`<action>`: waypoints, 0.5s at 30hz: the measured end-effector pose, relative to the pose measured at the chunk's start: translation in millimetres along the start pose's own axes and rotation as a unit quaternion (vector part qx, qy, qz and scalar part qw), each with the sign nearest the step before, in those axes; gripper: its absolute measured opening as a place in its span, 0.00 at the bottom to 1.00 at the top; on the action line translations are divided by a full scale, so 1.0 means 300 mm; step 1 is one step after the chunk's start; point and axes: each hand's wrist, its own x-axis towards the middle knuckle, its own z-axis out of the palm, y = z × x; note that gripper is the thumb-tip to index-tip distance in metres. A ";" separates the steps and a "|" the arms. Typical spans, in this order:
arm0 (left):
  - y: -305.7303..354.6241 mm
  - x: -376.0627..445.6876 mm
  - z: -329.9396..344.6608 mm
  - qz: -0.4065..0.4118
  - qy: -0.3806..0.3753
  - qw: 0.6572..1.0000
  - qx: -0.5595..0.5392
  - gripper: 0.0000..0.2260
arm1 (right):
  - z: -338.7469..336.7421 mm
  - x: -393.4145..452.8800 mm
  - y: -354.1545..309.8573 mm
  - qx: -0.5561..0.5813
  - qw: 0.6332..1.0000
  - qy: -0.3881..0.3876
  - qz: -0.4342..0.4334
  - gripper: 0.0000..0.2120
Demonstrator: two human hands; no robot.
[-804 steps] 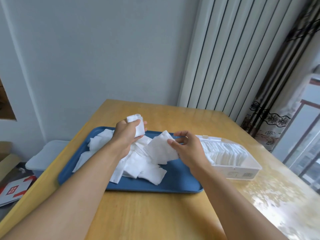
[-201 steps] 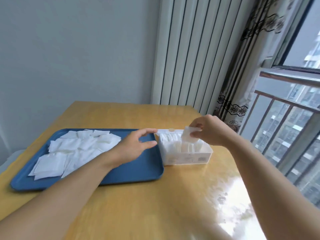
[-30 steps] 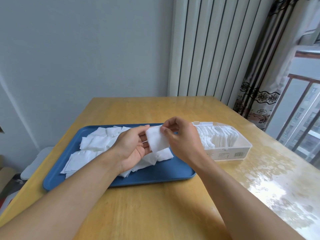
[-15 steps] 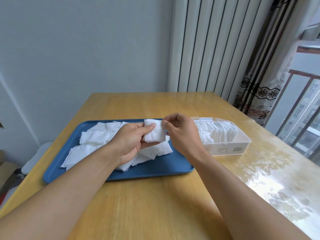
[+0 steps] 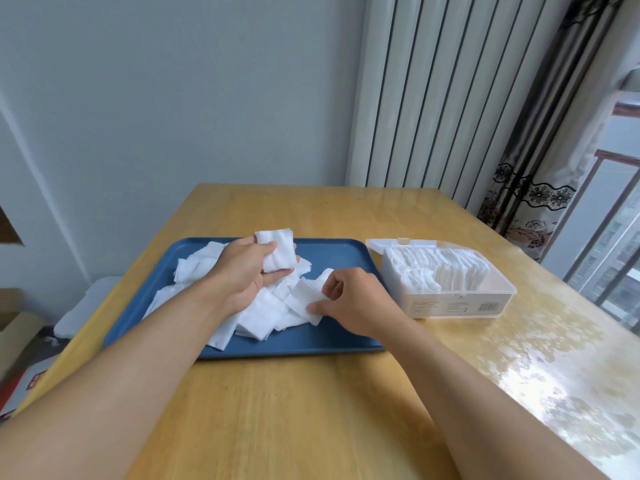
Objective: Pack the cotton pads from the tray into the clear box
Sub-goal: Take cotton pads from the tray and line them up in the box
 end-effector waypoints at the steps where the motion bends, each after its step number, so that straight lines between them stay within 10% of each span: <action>1: -0.002 0.001 -0.001 0.002 0.004 1.000 0.003 0.10 | -0.008 0.000 0.001 0.023 1.000 0.002 -0.005 0.13; 15: -0.002 -0.030 0.034 0.038 -0.006 0.999 0.022 0.10 | -0.063 0.001 -0.018 0.403 0.915 0.021 -0.013 0.04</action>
